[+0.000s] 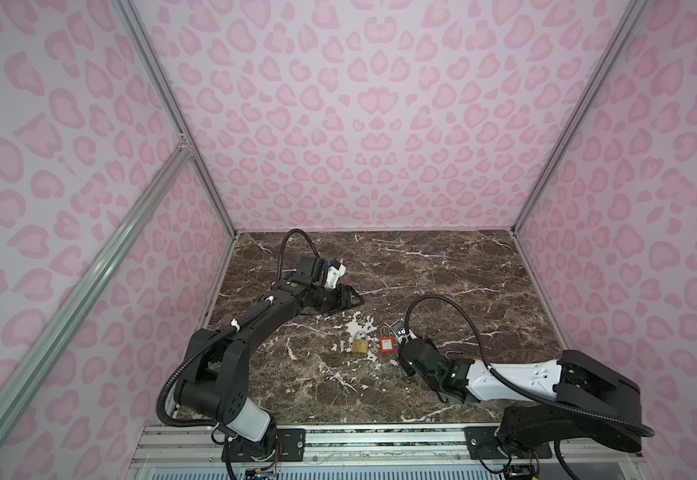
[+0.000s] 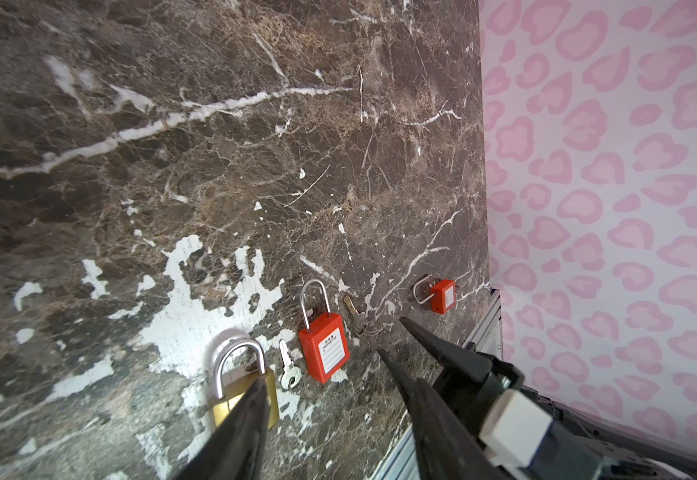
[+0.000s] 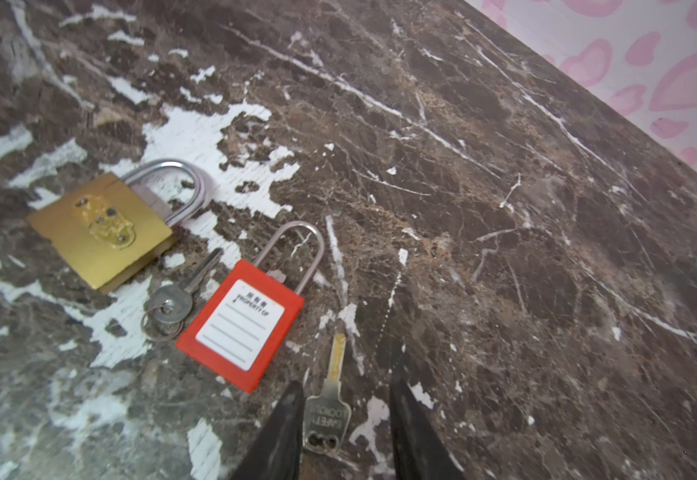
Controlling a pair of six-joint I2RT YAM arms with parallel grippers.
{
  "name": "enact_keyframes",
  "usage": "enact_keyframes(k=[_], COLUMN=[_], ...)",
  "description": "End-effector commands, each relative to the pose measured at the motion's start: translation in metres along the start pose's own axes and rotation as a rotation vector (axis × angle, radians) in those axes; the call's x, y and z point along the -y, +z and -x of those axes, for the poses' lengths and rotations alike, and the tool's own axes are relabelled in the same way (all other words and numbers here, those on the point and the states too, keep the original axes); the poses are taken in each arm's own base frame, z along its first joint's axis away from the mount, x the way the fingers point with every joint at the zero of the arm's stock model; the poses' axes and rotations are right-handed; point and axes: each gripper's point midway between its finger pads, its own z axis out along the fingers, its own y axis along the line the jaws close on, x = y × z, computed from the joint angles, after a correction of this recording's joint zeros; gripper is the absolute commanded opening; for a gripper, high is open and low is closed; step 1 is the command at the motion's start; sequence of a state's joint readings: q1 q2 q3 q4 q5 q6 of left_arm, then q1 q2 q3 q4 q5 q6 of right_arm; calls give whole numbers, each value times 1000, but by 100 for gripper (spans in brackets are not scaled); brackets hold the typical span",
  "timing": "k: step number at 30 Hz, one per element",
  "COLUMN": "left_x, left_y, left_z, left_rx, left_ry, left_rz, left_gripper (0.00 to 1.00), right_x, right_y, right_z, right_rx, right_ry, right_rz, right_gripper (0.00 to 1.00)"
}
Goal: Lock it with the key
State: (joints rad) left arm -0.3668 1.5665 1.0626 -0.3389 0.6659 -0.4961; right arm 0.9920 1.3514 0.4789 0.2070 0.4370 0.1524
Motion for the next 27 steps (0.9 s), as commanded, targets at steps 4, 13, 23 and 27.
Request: enact_keyframes(k=[4,13,23,27], left_x=[8,7,5,6], left_y=[-2,-1,3,3], left_z=[7,8,8,9], left_rx=[17,13,2,2], left_ry=[19,13,12,15], left_rz=[-24,-24,-27,-30], left_gripper=[57,57,57,57], right_x=[26,17,3,-6], right_y=[8,5,6,5], right_z=[-4,-28,-41,-41], right_rx=[-150,-422,-493,-509], right_ry=[308,451,518,525], right_rz=[126,267,313,363], right_gripper=[33,33,23,24])
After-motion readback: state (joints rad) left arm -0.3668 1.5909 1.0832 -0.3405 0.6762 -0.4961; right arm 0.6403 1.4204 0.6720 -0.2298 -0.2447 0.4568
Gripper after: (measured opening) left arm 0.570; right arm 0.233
